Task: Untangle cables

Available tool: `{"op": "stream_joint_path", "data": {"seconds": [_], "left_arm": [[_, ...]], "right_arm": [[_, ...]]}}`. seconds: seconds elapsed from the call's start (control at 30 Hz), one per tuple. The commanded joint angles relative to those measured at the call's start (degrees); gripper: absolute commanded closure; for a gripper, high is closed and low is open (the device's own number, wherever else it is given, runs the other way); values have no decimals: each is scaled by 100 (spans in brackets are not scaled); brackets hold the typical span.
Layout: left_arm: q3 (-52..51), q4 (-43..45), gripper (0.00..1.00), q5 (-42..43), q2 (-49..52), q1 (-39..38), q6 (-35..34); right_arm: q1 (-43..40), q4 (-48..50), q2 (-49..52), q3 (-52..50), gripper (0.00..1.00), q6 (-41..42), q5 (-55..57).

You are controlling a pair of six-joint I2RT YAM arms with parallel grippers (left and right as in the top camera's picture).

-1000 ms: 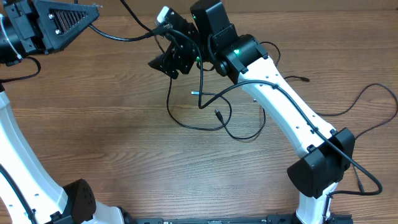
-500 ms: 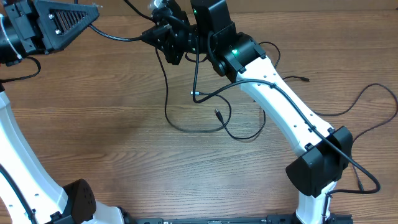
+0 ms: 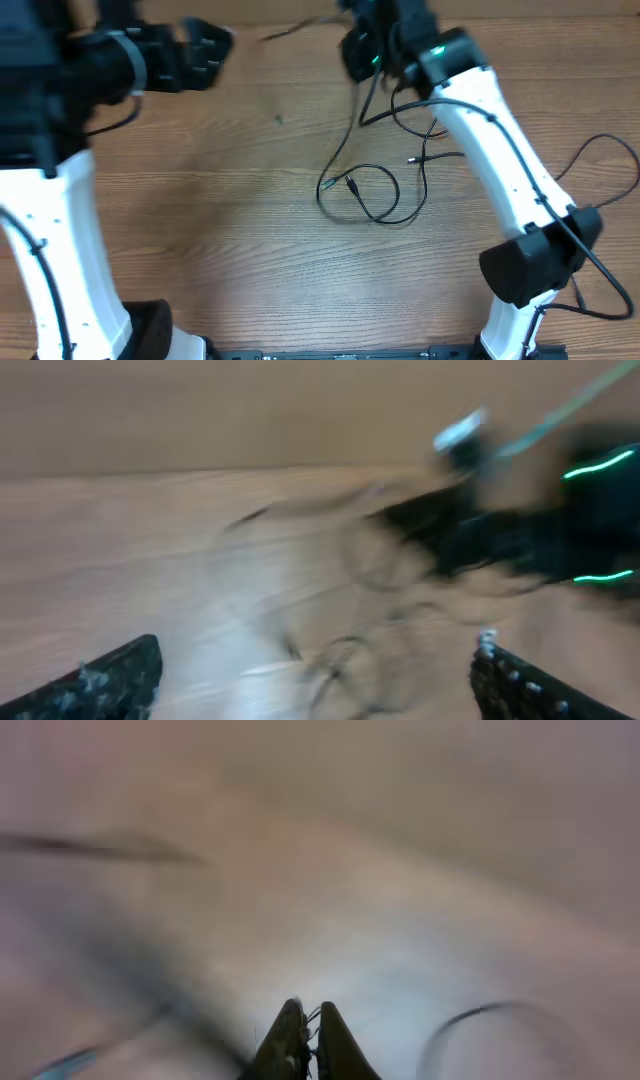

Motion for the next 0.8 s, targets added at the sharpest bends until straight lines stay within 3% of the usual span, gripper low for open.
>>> {"op": "stream_joint_path", "data": {"seconds": [0.0, 0.23, 0.43, 0.77], "left_arm": [[70, 170, 0, -2476, 31, -767, 435], [70, 240, 0, -2426, 249, -1480, 417], [66, 173, 4, -2411, 356, -1725, 391], [-101, -81, 9, -2166, 372, -1871, 90]], "right_arm": [[-59, 155, -802, 1209, 96, 42, 1353], [-750, 1578, -809, 2691, 96, -466, 2138], [-1720, 3088, -798, 2699, 96, -1639, 2133], [-3283, 3709, -260, 2693, 96, -1665, 916]]}}
